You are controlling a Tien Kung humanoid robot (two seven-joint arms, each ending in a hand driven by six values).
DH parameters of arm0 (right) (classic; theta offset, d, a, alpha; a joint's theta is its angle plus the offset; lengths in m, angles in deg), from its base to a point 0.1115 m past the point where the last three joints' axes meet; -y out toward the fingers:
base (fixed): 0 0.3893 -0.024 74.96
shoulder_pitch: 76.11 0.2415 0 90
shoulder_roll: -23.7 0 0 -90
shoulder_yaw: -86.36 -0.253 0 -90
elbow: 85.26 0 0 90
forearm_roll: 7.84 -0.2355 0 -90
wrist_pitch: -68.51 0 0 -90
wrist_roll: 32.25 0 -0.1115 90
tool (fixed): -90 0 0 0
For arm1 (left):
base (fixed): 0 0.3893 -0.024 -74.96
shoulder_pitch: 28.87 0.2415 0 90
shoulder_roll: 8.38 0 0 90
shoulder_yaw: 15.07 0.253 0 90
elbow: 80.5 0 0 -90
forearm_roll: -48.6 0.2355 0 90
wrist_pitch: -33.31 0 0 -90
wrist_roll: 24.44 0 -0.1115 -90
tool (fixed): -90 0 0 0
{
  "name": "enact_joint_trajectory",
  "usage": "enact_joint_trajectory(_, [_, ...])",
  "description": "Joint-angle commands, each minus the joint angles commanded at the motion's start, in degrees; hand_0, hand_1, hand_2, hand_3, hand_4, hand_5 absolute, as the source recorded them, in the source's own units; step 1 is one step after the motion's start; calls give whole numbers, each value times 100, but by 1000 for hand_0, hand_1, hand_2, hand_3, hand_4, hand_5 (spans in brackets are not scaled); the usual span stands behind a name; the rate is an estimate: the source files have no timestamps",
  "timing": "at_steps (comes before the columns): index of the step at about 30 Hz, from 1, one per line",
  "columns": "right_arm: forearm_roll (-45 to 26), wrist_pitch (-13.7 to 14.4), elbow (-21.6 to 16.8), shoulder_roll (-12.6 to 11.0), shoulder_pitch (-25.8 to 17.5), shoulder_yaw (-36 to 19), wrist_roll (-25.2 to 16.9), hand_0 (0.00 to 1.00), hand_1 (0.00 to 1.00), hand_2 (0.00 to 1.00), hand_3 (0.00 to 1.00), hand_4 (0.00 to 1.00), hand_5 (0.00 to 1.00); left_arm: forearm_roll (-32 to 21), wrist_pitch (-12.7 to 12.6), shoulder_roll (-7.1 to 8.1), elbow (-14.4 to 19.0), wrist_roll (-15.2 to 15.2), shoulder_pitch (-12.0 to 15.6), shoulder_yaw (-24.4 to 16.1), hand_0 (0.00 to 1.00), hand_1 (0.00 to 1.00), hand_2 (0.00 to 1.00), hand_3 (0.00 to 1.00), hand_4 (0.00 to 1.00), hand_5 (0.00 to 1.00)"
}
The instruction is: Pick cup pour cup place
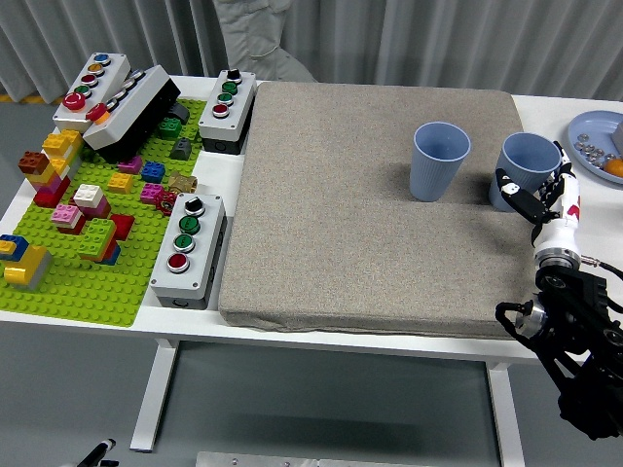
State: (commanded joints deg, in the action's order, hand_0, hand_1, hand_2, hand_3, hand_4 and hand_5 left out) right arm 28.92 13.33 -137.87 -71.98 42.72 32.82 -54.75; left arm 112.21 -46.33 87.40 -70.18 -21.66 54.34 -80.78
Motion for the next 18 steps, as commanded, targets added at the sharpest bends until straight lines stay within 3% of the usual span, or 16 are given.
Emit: enact_joint_trajectory(18, [-39, -47, 101, 21, 30, -17, -12, 939, 889, 998, 958, 834, 190, -26, 0, -2, 0, -6, -15, 34, 838, 798, 881, 793, 635, 988])
